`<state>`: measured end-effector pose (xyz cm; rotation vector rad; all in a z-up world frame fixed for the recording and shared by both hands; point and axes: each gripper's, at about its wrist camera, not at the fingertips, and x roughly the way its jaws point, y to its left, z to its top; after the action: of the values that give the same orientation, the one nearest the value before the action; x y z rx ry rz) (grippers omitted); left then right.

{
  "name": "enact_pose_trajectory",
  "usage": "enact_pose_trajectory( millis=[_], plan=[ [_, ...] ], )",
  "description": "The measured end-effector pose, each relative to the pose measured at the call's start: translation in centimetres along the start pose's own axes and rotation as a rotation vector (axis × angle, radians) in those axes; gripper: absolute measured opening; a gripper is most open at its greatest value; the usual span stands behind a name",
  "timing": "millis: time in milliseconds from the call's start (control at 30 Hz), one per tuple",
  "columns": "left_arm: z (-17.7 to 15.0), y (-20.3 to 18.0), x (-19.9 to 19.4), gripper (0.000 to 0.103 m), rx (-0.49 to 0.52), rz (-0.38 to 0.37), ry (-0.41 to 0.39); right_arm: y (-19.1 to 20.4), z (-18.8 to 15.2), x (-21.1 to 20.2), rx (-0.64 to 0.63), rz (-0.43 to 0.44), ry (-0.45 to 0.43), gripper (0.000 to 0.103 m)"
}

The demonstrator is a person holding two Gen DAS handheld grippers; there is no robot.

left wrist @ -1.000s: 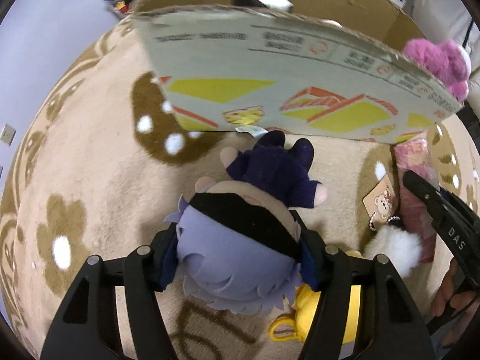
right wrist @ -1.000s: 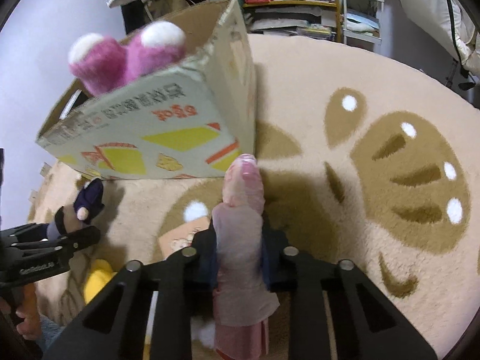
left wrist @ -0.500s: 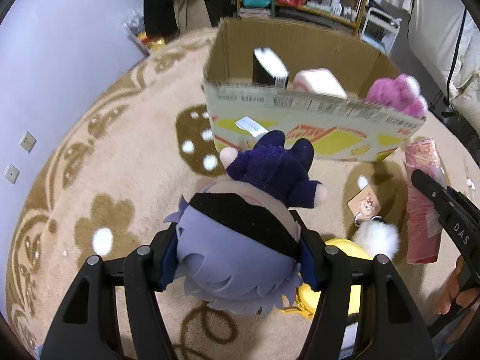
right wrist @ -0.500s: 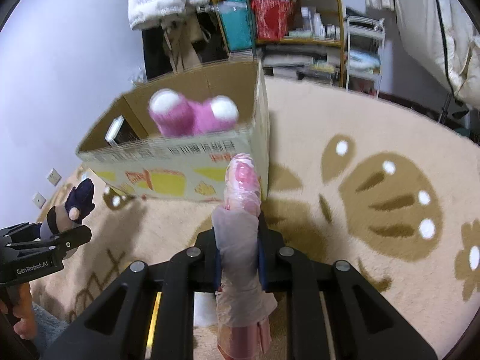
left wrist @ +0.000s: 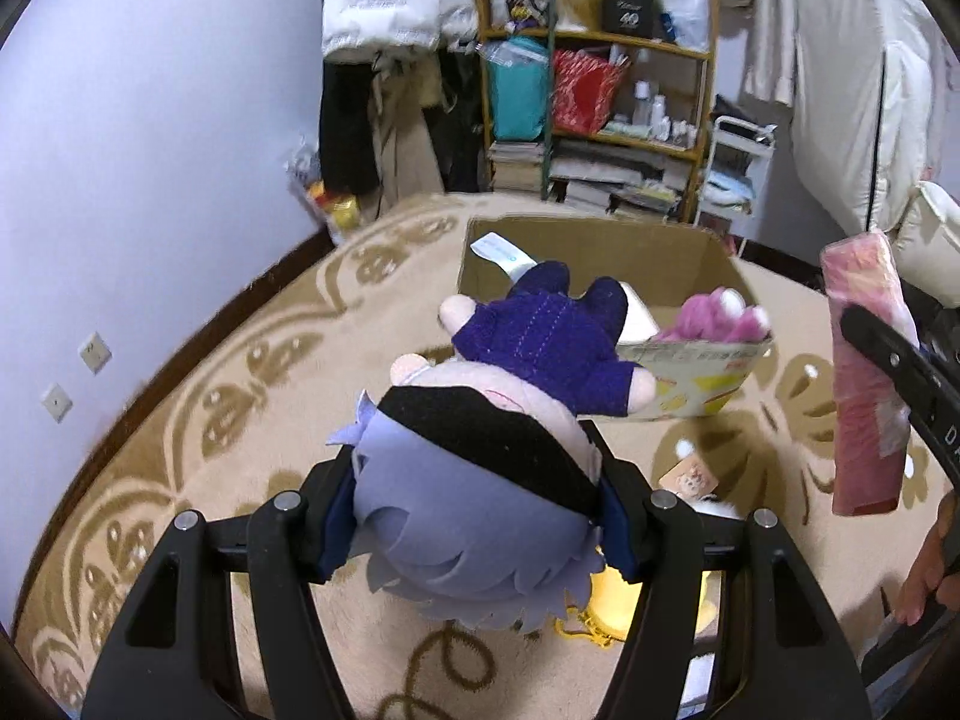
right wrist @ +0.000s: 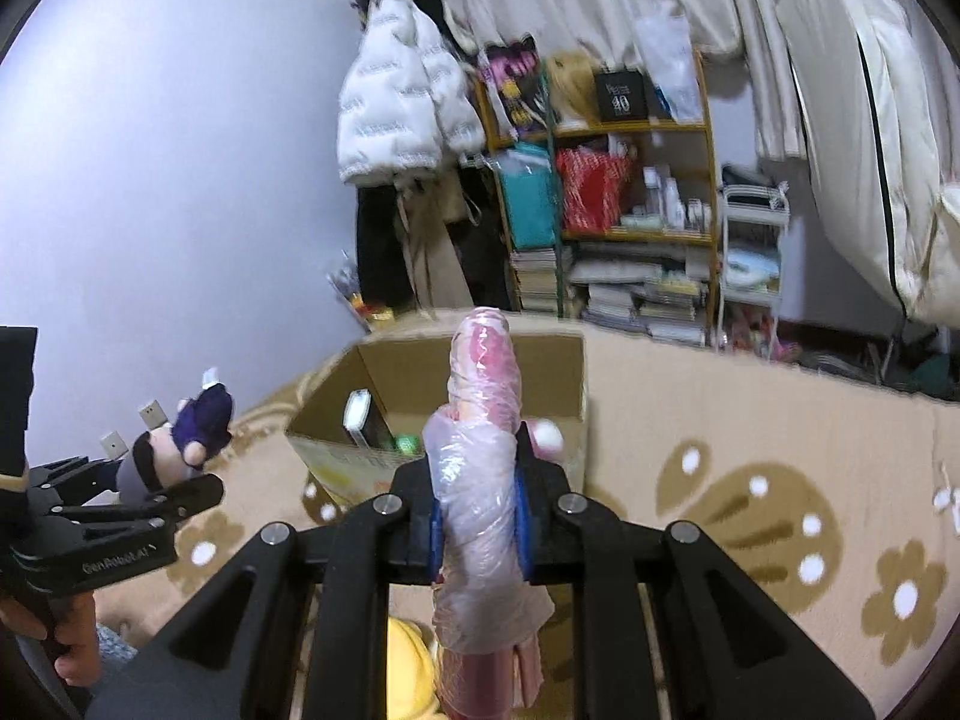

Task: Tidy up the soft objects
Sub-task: 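Lift the doll and pink package up over the cardboard box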

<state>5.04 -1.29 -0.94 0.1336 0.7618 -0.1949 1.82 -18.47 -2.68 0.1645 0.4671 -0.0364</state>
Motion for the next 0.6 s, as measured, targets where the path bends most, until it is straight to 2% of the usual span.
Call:
enact_pose_trajectory(
  millis=[200,300,433,600],
  plan=[
    [1.7,-0.5,-1.3,0.064,0.033,0.008,-0.078,1.6,2.2,-0.8,-0.044,0.019,-0.07,0.019],
    [2.3,-0.8,-1.4,0.064,0.042,0.002,-0.152,2.2,3.0,-0.6,-0.066,0.026,-0.093,0.019],
    [3.3,-0.8,-0.9,0.064,0.017,-0.02,-0.186,2.5,4.1,0.0,-0.082,0.042,-0.115,0.019],
    [5.2,-1.8,-0.1,0.064,0.062,-0.008,-0.222,2.3,5.1,1.1,-0.112,0.055,-0.126,0.019]
  ],
)
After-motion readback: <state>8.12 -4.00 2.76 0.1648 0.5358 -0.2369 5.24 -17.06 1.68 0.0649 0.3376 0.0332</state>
